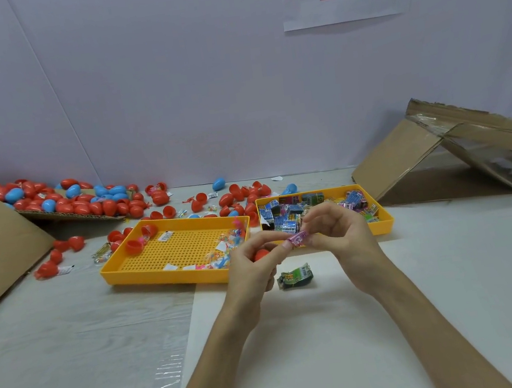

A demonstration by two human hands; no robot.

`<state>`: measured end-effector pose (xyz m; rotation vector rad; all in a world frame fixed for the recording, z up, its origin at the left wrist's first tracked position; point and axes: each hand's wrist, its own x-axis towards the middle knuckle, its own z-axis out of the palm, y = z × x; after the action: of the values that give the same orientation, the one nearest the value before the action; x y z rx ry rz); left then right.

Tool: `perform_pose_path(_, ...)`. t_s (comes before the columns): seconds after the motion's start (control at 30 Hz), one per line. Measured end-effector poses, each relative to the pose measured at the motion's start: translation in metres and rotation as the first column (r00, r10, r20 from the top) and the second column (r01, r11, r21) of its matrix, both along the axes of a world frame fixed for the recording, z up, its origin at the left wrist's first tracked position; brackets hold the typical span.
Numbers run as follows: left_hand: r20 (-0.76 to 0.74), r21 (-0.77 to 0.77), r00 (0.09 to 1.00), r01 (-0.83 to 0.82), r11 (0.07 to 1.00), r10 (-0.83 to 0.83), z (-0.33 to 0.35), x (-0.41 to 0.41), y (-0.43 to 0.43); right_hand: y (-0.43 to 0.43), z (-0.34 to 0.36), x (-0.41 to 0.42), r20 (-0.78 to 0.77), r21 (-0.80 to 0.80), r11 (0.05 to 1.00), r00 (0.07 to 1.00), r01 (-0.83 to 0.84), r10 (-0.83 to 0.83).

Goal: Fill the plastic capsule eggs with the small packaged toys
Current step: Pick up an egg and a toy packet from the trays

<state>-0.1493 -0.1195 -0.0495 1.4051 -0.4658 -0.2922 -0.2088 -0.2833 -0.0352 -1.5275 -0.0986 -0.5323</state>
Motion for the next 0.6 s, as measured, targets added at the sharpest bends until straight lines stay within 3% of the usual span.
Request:
perform_pose_path(0.37, -0.026, -0.077, 0.995, -0.101, 0.992, 0.099, 0.0009, 0.002, 0.0012, -0.0001, -0.0026, 0.0015, -0.021, 0.039, 0.998, 0.999, -0.048, 0.048)
perform_pose_path(0.6, 0.132, 0.01, 0.981, -0.146, 0.989, 0.143, -0.0005, 0.0002, -0.0028, 0.0033, -0.0008, 0.0016, -0.041, 0.065, 0.995, 0.996, -0.075, 0.078)
